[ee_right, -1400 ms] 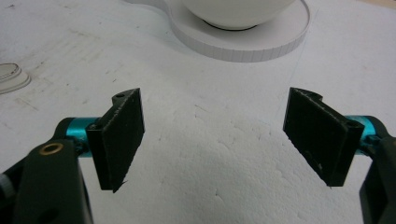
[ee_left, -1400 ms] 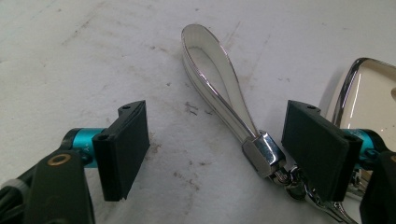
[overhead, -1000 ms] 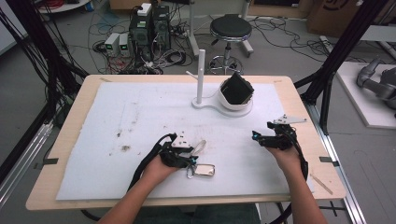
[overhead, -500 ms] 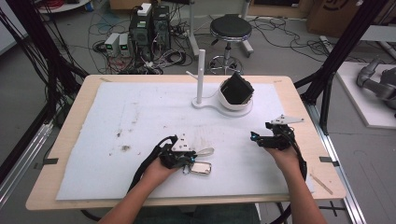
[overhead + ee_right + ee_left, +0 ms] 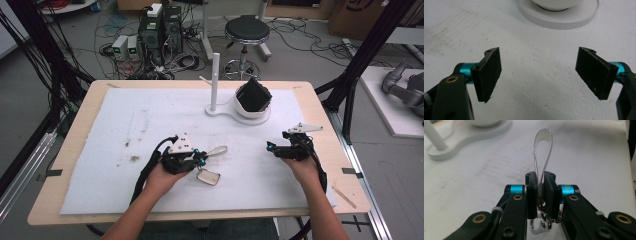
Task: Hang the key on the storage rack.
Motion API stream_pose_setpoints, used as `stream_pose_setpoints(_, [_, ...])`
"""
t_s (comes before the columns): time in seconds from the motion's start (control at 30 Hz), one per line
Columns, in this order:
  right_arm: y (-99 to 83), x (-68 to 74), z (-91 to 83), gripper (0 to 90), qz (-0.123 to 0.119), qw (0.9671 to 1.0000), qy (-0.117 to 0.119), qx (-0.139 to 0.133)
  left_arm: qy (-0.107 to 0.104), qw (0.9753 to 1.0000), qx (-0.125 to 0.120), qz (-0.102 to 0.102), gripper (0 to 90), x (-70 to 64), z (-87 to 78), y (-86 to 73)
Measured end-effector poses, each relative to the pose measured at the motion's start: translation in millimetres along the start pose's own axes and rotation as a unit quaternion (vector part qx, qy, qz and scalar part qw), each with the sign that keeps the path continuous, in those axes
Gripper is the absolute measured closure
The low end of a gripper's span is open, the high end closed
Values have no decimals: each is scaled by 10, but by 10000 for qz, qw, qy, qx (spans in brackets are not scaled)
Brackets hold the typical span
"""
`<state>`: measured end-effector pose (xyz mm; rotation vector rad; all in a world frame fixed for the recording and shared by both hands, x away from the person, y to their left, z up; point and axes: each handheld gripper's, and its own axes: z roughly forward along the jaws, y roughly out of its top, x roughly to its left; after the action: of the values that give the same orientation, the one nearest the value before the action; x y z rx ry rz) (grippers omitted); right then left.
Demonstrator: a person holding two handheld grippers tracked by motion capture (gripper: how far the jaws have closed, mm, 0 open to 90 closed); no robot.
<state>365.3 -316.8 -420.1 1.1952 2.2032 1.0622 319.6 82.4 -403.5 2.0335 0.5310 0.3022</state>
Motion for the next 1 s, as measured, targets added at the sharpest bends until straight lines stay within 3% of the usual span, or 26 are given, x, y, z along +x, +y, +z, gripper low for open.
stream_pose_setpoints(0.17, [-1,1,-4,212,17,10000,28,-6,256,9989,-322,-236,814,183,-202,134])
stream_pose_setpoints(0.33, [2,-6,6,212,91,10000,14,-12,473,9974,-469,-260,814,277,-273,233])
stream_pose_setpoints(0.43, [-2,-18,6,212,89,10000,3,-14,650,9953,-598,-390,814,386,-295,323])
stream_pose_setpoints(0.67, [1,-16,10,211,104,9999,16,-35,942,9920,-758,-376,814,512,-310,497])
stream_pose_setpoints(0.77, [1,-15,11,211,118,9999,38,-26,1188,9897,-737,-321,813,605,-305,623])
stream_pose_setpoints(1.0, [3,-15,22,212,108,9999,50,-16,1397,9871,-763,-156,814,687,-272,854])
